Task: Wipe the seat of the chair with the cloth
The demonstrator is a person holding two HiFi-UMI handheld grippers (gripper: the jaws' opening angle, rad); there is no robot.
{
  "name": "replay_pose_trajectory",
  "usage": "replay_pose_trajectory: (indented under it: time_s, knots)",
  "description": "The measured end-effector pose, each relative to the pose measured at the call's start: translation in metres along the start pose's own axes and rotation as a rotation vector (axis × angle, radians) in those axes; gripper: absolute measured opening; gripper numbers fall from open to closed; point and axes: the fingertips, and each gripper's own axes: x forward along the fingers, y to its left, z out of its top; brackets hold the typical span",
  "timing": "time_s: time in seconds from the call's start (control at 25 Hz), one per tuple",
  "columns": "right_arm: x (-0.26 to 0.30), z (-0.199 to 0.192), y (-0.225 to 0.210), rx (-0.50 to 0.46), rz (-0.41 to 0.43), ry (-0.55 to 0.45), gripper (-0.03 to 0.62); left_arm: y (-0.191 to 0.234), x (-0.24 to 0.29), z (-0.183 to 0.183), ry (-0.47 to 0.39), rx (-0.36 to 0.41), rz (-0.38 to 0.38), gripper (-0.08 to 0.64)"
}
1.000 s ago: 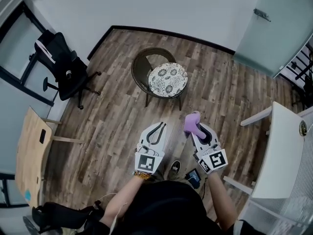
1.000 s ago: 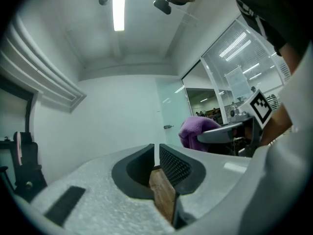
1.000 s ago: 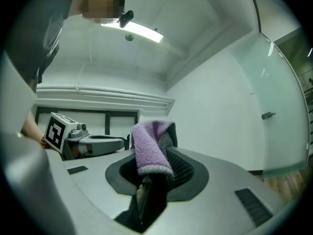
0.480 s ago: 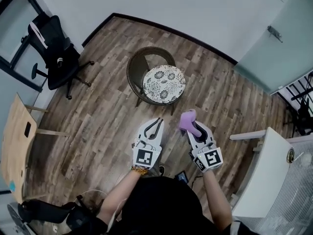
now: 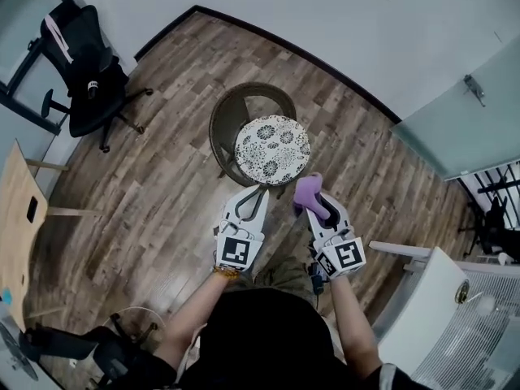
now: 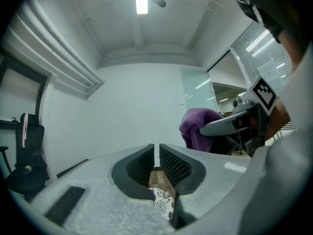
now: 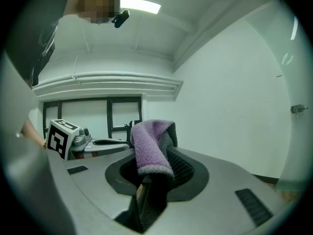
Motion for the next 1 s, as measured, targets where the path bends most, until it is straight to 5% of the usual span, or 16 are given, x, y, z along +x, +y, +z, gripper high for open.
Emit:
replay_pose_trajectory:
  time_s: [0.28,0.76,1.0]
  knots:
    - [0.058,-0.014,-0.044,0.013,0.124,0.047,0.1,0.023,0.048,-0.017,0.027,0.037,0.07,0.044]
    - [0.114,-0.024,-0.128,0.009,0.43,0.114,0.107,0.022,0.109,-0.018,0.067,0.0,0.367,0.044]
    - [0.128,-0.038,-0.161,0.003,0.496,0.165,0.109,0.007,0.124,-0.042,0.132,-0.037,0.405,0.044]
